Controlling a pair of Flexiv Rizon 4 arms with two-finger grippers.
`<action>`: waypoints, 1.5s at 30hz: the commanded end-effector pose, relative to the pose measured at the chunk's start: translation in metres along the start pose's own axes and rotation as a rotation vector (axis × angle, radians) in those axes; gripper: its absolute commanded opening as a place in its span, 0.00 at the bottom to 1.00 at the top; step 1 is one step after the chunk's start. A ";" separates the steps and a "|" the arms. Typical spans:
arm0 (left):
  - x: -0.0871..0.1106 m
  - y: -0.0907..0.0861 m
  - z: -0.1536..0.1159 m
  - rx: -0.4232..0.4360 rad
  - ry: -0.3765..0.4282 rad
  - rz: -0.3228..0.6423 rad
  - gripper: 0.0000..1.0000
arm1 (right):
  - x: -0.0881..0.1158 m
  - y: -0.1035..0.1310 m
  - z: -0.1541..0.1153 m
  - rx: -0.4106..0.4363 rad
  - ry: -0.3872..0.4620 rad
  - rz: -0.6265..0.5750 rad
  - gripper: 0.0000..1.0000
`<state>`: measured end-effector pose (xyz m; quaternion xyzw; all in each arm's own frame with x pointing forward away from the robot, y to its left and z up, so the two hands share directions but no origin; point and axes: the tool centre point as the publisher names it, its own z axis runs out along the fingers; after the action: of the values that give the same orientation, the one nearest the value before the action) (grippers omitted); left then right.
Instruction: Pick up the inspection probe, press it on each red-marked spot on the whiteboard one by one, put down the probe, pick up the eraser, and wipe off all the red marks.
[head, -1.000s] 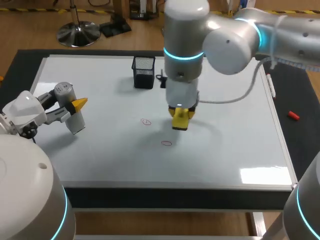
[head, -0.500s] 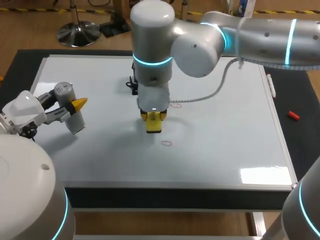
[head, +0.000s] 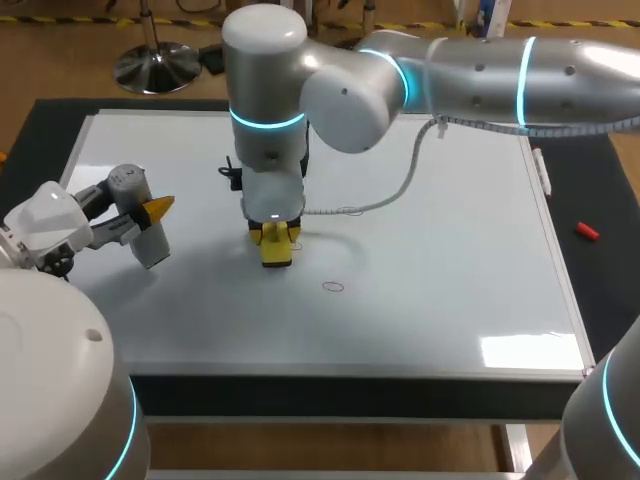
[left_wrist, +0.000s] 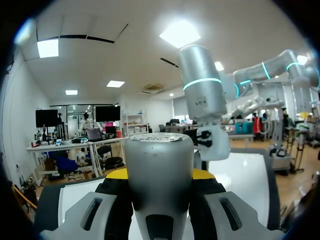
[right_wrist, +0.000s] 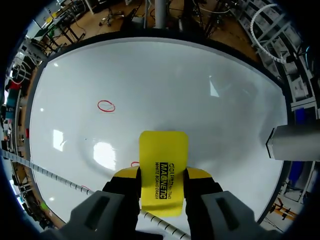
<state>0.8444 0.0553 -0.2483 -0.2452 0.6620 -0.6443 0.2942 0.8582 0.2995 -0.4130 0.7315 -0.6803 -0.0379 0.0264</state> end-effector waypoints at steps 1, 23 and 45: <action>0.001 0.000 0.001 0.000 -0.004 0.002 0.00 | -0.007 -0.008 0.006 -0.007 0.014 -0.003 0.00; 0.001 0.000 0.001 0.000 -0.004 0.002 0.00 | 0.026 -0.011 0.022 -0.030 0.026 0.069 0.00; 0.001 0.000 0.001 0.000 -0.004 0.002 0.00 | 0.074 -0.004 0.006 -0.026 0.052 0.172 0.00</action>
<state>0.8444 0.0552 -0.2481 -0.2450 0.6626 -0.6439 0.2938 0.8675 0.2310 -0.4287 0.6696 -0.7400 -0.0258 0.0578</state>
